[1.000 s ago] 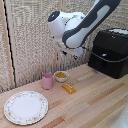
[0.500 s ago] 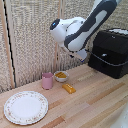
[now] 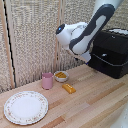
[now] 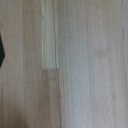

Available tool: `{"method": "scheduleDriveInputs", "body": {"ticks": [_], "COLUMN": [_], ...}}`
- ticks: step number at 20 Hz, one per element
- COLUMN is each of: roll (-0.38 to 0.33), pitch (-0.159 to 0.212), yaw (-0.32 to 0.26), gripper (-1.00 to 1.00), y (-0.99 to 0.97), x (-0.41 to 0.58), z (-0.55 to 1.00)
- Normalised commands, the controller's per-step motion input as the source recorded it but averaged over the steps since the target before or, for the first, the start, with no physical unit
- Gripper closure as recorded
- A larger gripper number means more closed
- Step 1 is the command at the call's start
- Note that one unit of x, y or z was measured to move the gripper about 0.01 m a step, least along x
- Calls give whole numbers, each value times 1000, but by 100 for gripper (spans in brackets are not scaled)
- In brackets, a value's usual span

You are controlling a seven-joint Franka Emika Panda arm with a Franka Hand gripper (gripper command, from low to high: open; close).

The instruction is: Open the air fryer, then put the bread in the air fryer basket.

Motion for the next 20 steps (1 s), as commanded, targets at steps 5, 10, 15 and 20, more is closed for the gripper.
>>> {"method": "scheduleDriveInputs", "body": {"ticks": [5, 10, 15, 20], "roll": [-95, -97, -78, -63], "pitch": [-100, -101, -73, -57], "yaw": [122, 114, 90, 91], "gripper": [-100, -100, -100, -100], "y": [-714, -731, -729, -702], "x": [-46, -47, -105, -58], "z": [-62, -27, -21, -37]}}
